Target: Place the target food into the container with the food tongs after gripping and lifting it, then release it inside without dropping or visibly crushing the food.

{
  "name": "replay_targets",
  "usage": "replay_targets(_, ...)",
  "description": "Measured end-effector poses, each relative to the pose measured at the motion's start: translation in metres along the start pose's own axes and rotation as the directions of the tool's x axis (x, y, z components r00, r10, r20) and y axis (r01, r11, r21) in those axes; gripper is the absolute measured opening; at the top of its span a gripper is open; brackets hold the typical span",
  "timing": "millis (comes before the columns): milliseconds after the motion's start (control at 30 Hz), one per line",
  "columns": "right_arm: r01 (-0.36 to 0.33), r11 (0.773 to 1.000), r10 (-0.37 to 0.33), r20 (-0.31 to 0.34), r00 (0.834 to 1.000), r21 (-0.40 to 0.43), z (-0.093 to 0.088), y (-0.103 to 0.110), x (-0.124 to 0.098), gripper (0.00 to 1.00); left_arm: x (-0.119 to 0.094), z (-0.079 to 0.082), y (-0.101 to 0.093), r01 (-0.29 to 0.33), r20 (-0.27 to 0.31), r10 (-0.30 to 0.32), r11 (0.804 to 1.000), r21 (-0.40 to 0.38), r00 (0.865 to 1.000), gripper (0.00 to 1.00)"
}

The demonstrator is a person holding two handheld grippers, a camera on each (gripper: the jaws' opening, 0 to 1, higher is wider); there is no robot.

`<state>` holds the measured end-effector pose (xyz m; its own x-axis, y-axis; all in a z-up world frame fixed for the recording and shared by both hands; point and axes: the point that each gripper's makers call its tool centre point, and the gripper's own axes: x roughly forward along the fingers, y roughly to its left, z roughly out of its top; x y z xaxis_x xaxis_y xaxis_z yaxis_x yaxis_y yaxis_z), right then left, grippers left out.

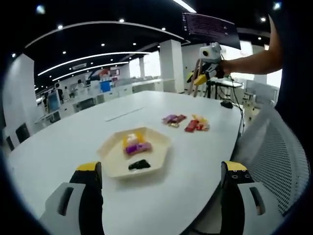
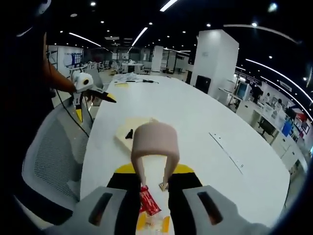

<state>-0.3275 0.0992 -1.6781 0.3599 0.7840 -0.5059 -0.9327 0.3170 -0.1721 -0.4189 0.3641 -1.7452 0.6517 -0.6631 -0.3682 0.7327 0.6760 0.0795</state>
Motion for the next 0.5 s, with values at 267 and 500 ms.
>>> replay_targets(267,-0.013,1.0,0.013,-0.017,1.0,0.022,-0.027,-0.003,0.011,0.19,0.0,-0.001,0.0,-0.005,-0.007,0.005,1.0,0.009,1.0,0.98)
replay_targets(500,-0.028,0.999,0.029,-0.034,0.999,0.037,-0.046,0.003,0.022,0.19,0.0,-0.001,0.001,-0.011,-0.01,0.011,1.0,0.009,1.0,0.98)
